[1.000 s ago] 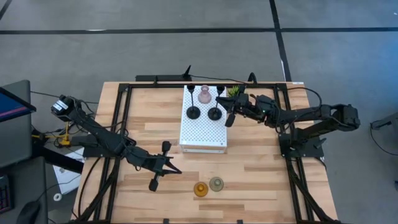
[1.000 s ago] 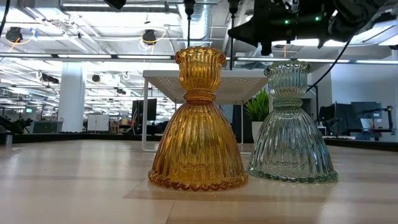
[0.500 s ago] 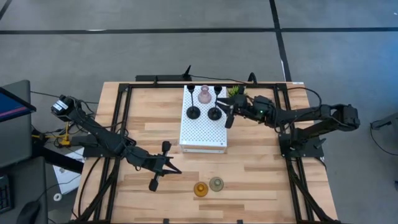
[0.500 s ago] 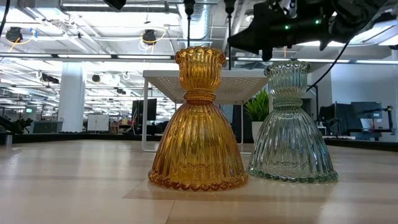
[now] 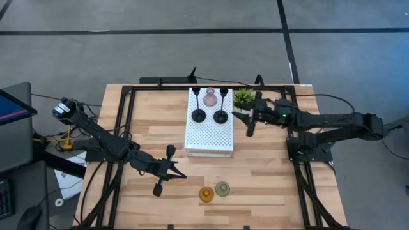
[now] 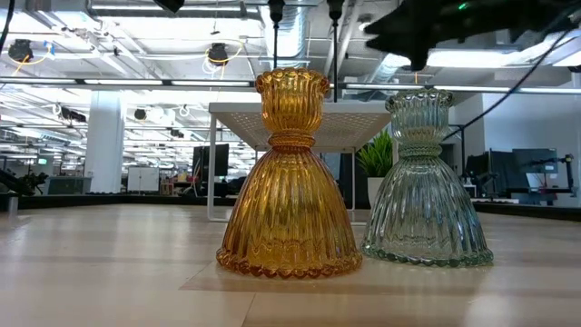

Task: Pick & Place candle stick holders
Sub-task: Put the orange glass candle holder on the shelf

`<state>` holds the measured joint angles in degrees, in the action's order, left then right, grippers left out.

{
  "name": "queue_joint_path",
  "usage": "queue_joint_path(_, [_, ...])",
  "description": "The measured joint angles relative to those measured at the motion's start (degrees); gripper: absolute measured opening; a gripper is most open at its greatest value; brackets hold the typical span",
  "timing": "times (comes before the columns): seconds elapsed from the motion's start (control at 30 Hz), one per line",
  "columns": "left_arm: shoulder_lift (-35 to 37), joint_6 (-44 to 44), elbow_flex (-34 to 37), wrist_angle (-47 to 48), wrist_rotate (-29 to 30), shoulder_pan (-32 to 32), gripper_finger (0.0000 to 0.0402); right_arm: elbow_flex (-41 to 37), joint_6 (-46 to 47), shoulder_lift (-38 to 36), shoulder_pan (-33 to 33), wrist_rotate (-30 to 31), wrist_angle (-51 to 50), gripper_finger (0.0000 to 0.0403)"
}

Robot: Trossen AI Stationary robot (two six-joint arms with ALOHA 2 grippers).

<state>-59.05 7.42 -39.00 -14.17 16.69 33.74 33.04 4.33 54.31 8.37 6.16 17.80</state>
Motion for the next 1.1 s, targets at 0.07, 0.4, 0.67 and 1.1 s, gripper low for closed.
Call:
queue_joint_path(0.07, [0.02,1.17,0.00,0.02,0.00,0.00,0.0004,0.02,1.43,-3.50,-2.13,-2.63,-4.20,0.0153])
queue_joint_path(0.4, [-0.15,0.84,5.83,-0.77,-3.42,0.00,0.0004,-0.06,2.42,-10.87,-20.53,-4.98,-21.68,0.0038])
queue_joint_path(0.67, [-4.70,-0.03,16.06,-22.10,-10.27,0.08,0.0004,-2.43,0.06,-10.86,-34.55,15.90,-18.88,0.0009])
queue_joint_path(1.1, [-21.44,7.18,18.08,-39.75,-18.01,-0.61,0.0007,-2.43,0.21,-6.51,-47.82,30.69,-15.59,0.0002])
